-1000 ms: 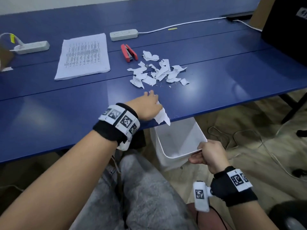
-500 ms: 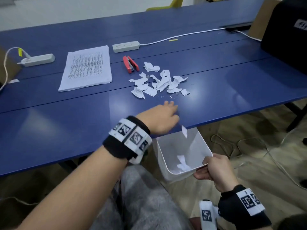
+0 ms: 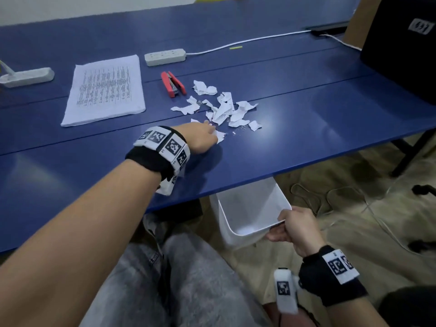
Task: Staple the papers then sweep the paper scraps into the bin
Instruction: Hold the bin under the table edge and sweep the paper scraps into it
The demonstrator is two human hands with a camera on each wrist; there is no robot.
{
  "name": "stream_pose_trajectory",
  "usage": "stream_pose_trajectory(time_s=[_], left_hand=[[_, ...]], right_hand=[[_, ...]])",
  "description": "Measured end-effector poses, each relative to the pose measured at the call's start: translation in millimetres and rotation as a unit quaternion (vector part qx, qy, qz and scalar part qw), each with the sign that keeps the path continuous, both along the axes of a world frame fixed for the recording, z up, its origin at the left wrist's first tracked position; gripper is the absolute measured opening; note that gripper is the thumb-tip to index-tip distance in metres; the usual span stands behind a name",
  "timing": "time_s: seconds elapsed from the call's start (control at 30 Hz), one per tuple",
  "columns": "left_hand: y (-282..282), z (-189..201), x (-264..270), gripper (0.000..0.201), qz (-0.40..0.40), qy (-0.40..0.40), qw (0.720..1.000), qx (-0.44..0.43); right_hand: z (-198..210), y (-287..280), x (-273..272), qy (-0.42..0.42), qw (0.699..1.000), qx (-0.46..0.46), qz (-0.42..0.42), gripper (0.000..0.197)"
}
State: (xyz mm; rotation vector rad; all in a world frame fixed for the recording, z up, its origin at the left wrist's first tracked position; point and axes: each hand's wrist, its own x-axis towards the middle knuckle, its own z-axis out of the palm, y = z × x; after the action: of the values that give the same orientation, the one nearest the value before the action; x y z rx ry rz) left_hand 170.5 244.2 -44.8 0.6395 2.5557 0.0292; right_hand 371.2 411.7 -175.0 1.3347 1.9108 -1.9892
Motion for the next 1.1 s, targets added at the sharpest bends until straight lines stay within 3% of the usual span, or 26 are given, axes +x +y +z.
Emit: stream_pose_trajectory(time_s=[0.27,0.37,0.47,0.67,0.87,1.1], left_hand=[[4,-13,67,0.053,-0.104,-0.046,0.993,0.028],[14,-3,77,0.050,-0.109,-0.080,0.989,0.063],[20,4,63,0.055,-0.085,-0.058,0.990,0.093],[22,-2,38,0.061,-0.031,-0.045,0.998,0.029],[25,-8,67,0.054,-0.098,-0.063,0.993,-0.013],[30,-15,105,0.063,-0.153,-0.092,0.984,0.004]], right_hand=[[-2,1,-6,0.003,1.000,0.000,0.003,0.018],[-3,1,-5,0.005,1.000,-0.014,0.003,0.018],[-4,1,-4,0.002,1.000,-0.017,0.005,0.019],[-3,3,-3,0.003,1.000,-0.005,0.008,0.021],[-2,4,-3,0.010,1.000,-0.015,0.000,0.020],[-3,2,-3,0.010,1.000,-0.020,0.002,0.020]])
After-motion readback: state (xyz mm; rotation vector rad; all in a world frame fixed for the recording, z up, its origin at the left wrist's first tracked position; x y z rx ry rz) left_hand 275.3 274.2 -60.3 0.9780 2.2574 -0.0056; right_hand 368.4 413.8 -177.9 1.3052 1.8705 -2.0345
